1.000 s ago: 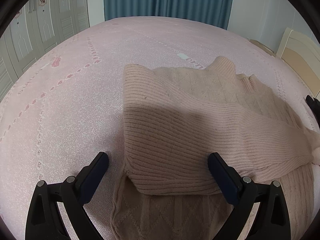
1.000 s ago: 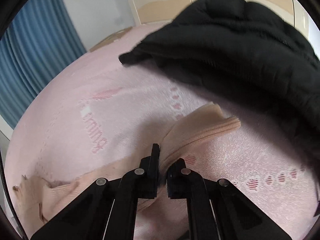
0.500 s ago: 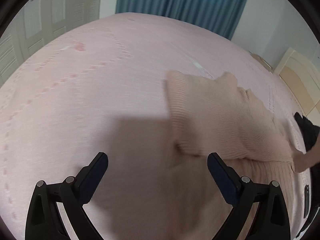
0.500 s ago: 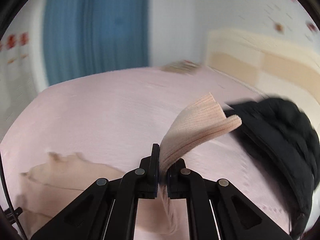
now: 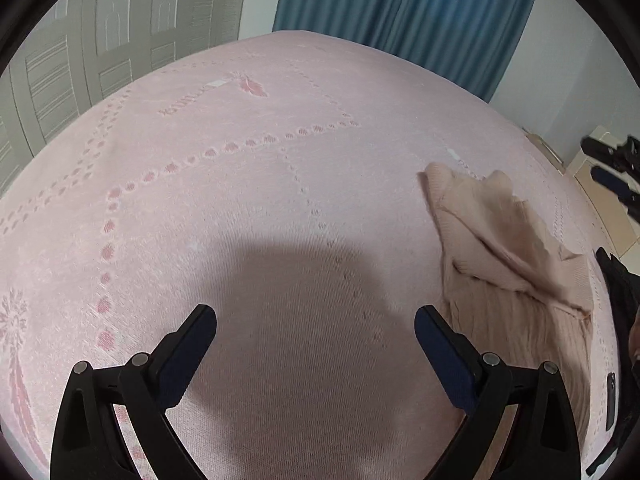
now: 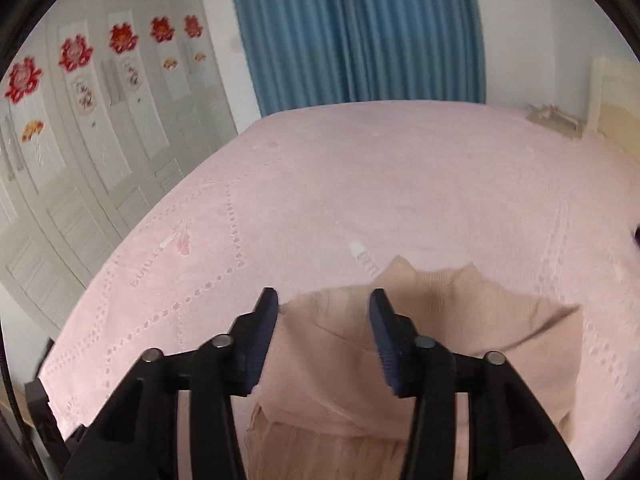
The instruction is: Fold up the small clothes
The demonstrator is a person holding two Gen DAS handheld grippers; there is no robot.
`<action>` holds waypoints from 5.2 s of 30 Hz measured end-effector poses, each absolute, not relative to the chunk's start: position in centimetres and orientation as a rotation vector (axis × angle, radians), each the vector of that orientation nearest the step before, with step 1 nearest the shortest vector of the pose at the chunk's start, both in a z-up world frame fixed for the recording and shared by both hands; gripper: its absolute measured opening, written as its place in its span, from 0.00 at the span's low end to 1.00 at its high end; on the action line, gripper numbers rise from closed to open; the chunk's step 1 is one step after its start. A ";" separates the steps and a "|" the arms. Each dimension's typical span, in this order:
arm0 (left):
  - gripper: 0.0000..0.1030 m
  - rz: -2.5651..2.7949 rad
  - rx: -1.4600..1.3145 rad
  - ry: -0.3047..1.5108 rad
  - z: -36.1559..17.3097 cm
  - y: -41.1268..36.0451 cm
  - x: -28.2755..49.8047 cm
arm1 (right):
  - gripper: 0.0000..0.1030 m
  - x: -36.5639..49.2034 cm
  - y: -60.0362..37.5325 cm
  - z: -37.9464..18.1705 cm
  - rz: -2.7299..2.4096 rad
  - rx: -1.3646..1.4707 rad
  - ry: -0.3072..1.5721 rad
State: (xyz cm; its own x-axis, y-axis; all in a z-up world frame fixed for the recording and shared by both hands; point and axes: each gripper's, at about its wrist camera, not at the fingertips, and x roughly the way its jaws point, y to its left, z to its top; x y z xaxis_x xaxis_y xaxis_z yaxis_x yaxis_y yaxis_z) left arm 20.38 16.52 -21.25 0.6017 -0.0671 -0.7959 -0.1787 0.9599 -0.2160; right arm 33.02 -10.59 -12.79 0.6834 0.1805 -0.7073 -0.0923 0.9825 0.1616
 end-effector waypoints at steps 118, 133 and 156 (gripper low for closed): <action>0.67 -0.128 -0.212 0.746 -7.2 3.9 -1.5 | 0.52 -0.5 -27.6 -3.5 -0.081 0.219 0.772; 0.67 -0.124 -0.289 0.755 -8.2 5.4 -2.8 | 0.52 -2.2 -24.8 -5.0 -0.034 0.198 0.766; 0.72 -0.165 -0.272 0.823 -17.2 3.8 -1.1 | 0.52 -1.3 -26.0 -16.0 -0.045 0.256 0.880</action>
State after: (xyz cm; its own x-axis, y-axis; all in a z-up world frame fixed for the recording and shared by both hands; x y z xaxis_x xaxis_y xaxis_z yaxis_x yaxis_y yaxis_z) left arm -1.06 3.80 -17.22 0.6701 -0.2491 -0.6992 0.0395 0.9526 -0.3016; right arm -1.27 -25.97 -16.05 0.6383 0.0660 -0.7670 0.1436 0.9686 0.2028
